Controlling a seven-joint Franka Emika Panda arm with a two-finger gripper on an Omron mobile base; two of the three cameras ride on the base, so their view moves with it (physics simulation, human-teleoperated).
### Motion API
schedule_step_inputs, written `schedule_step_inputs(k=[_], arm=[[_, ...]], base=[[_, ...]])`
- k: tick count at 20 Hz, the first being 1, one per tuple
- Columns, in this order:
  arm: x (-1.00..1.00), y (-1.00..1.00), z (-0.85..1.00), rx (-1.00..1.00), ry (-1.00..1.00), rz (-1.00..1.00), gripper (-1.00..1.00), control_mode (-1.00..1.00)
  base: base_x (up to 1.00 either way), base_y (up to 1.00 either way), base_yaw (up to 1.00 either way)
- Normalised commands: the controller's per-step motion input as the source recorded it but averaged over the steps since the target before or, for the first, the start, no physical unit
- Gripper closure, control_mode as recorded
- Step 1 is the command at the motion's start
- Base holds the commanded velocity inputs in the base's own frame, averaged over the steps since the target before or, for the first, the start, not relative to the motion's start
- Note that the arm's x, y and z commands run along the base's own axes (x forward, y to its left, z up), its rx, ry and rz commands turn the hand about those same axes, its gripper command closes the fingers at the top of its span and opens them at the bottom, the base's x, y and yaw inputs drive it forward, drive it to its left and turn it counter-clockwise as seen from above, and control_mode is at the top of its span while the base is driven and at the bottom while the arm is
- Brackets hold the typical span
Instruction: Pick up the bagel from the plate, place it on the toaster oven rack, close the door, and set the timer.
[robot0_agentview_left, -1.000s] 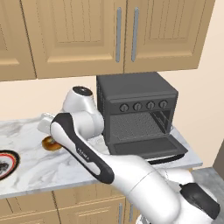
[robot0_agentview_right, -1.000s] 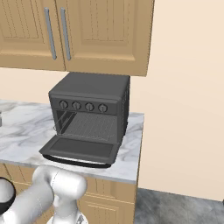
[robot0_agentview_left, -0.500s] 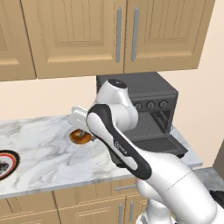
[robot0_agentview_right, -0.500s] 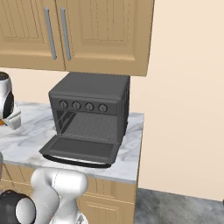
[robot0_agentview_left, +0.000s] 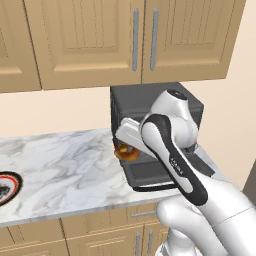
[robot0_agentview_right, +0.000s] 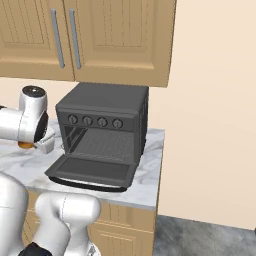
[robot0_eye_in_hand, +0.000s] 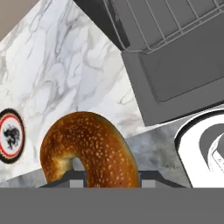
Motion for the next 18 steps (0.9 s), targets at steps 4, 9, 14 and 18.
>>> schedule_step_inputs(k=[4,9,14,18], arm=[[0.0,-0.99,0.0,0.0,0.0,0.0,1.0,-1.0],[0.07,-0.91,0.0,0.0,0.0,0.0,1.0,-1.0],[0.2,-0.73,0.0,0.0,-0.03,0.0,1.0,-1.0],[0.23,-0.5,-0.02,0.0,-0.05,0.0,1.0,-1.0]], base=[[0.0,0.0,0.0],[0.0,0.0,0.0],[0.0,0.0,0.0],[0.0,0.0,0.0]])
